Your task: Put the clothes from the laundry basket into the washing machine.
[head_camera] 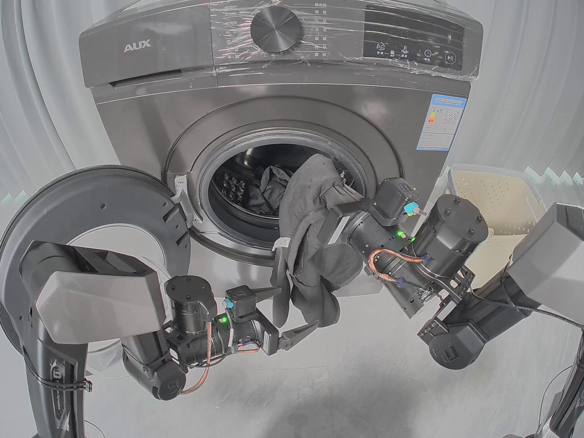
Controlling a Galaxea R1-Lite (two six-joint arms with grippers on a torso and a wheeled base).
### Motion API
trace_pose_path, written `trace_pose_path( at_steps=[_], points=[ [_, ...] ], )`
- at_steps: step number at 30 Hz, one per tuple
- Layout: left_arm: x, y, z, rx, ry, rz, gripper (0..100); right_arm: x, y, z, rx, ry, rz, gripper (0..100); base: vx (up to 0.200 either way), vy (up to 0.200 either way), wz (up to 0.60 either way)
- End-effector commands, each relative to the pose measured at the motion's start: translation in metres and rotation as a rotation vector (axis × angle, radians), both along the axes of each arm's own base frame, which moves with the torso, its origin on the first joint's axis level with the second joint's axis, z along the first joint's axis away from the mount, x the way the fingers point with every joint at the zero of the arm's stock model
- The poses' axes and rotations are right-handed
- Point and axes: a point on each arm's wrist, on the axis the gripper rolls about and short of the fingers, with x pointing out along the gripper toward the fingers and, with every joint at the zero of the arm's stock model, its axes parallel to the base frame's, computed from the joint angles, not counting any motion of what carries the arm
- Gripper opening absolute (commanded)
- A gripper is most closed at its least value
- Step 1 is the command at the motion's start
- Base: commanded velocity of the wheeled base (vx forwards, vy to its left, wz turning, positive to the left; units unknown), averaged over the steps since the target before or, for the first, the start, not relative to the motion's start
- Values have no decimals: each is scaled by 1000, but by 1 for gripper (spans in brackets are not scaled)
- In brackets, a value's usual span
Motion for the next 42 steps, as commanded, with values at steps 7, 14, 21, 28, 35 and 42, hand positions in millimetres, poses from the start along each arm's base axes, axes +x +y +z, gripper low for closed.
trace_pose_path(
  at_steps=[7, 14, 21, 28, 35, 42],
  points=[
    [34, -5, -13, -37, -30, 102, 100, -2, 4, -3, -5, 6, 11, 0, 0, 0, 0],
    [48, 7, -10, -46, -57, 184, 100, -3, 3, -4, -5, 7, 11, 0, 0, 0, 0],
    [57, 12, -5, -58, -80, 207, 100, -4, 4, -4, -6, 8, 14, 0, 0, 0, 0],
    [63, 8, 2, -80, -115, 235, 100, -6, 5, -5, -8, 12, 19, 0, 0, 0, 0],
    [64, 9, 3, -82, -119, 239, 100, -7, 5, -9, -14, 21, 19, 0, 0, 0, 0],
    [68, 14, 5, -87, -131, 257, 100, -6, 2, -9, -16, 23, 13, 0, 0, 0, 0]
  ],
)
